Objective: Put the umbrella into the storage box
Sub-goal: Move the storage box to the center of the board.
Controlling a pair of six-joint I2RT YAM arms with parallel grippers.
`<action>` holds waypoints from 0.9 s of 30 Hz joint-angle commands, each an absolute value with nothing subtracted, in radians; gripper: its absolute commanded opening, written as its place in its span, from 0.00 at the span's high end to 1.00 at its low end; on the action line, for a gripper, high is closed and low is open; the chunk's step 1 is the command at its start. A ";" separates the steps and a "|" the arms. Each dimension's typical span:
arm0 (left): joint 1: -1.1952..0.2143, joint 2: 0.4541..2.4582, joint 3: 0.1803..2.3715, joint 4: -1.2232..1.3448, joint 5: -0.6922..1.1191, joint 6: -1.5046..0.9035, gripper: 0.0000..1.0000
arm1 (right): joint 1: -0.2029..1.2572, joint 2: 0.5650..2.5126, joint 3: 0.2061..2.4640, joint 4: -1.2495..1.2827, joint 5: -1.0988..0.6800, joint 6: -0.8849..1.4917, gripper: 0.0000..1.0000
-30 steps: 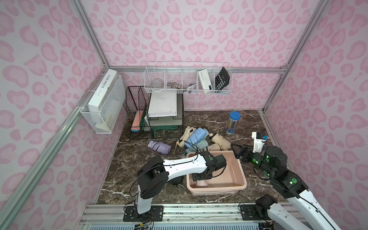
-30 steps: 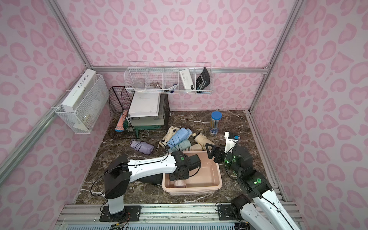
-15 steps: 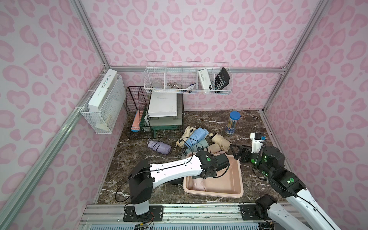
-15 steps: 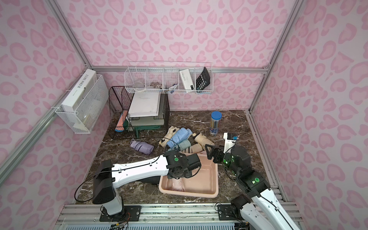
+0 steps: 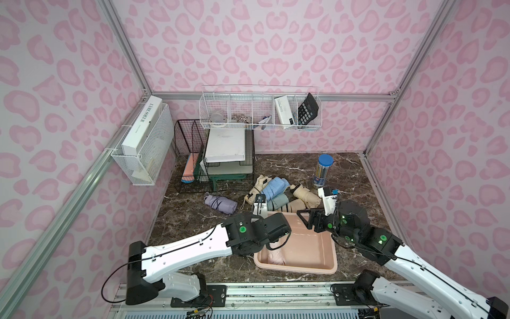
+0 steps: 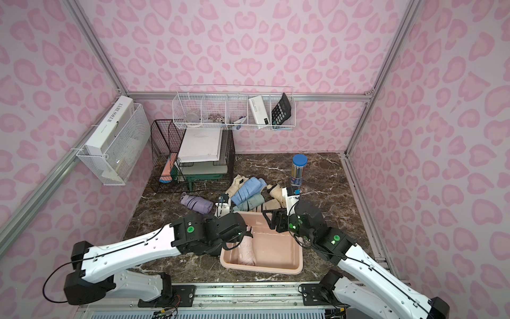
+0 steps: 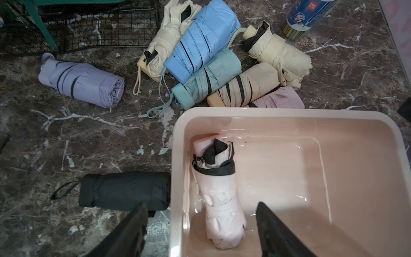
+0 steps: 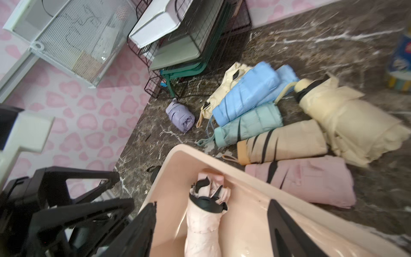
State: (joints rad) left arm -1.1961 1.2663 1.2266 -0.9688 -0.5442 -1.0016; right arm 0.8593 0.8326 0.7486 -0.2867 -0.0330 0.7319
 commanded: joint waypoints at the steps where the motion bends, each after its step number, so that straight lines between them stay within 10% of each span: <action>1: -1.150 1.164 1.112 -0.836 -0.482 -0.869 0.16 | 0.961 0.868 0.724 -0.230 0.052 0.868 0.34; 16: -1.042 1.055 0.858 -0.676 -0.136 -0.941 0.26 | 1.128 1.061 0.652 -0.156 0.076 1.179 0.42; 27: -1.025 1.110 0.832 -0.608 -0.121 -1.063 0.64 | 1.127 1.064 0.681 -0.275 0.183 1.224 0.39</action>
State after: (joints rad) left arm -1.0260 1.0962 0.8314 -0.6464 -0.1242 -1.0008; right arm 1.1275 1.0622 0.6624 -0.2043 0.1223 1.2022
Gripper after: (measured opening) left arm 0.372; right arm 0.613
